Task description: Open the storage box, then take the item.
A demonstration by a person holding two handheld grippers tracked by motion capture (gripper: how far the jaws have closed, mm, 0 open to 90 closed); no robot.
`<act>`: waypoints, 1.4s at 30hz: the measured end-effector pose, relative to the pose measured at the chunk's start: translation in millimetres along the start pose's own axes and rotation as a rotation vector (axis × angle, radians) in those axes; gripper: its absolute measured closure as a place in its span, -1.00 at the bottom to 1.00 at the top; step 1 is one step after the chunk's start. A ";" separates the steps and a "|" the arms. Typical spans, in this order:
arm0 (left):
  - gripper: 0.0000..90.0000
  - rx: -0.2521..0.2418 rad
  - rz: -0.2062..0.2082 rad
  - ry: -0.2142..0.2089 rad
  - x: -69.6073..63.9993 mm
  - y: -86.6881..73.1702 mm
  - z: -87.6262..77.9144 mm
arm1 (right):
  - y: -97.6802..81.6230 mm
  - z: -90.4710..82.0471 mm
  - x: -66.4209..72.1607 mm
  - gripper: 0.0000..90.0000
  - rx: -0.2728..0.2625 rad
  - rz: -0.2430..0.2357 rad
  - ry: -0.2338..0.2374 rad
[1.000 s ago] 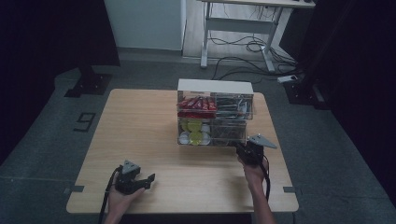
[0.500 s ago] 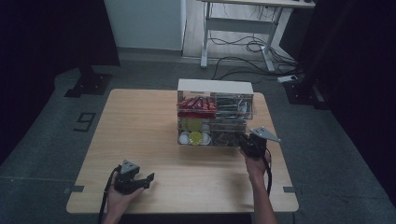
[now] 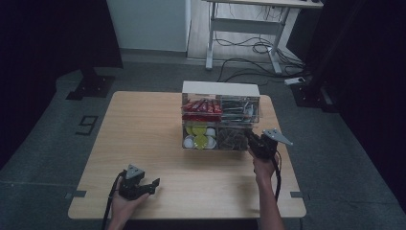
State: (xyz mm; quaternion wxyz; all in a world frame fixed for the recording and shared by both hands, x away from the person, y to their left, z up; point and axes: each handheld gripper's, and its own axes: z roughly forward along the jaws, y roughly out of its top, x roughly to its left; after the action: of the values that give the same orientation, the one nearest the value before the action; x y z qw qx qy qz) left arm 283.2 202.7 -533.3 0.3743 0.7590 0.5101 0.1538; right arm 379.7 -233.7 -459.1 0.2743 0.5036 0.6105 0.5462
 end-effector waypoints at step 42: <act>-0.30 -0.126 0.064 -0.028 -56.9 52.5 13.4 | -4.9 2.7 1.8 0.96 0.022 -0.003 0.025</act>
State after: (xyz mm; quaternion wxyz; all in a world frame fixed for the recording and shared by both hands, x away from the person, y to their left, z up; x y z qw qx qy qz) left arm 301.4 136.1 -495.8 0.4233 0.7520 0.4695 0.1867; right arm 380.0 -230.5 -464.0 0.2618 0.4989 0.6208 0.5452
